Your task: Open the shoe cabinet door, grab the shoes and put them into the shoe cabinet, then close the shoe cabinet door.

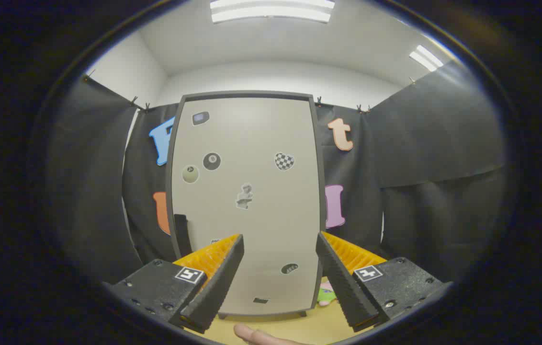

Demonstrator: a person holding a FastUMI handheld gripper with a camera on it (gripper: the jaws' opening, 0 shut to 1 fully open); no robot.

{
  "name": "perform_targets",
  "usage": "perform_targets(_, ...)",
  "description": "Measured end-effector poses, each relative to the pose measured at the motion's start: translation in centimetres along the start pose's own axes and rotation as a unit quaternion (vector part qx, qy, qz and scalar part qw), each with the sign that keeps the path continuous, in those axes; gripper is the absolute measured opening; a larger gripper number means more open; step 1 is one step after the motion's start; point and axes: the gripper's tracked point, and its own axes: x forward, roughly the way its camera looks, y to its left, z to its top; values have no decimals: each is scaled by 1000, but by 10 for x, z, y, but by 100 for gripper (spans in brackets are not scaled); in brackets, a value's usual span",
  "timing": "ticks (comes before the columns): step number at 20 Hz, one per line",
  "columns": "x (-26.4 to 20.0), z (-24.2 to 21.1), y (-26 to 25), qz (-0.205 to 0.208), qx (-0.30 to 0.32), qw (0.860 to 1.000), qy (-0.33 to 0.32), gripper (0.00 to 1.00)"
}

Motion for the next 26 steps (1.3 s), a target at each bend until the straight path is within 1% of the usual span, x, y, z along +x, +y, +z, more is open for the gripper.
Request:
perform_targets(4,3,-15,9,11,-5,999,29,99)
perform_targets(10,10,-28,10,10,-12,999,48,99)
perform_targets(17,16,-36,14,9,-17,998,56,99)
perform_targets(21,18,-34,17,7,-18,998,54,99)
perform_targets(26,36,-30,29,7,-19,999,49,99)
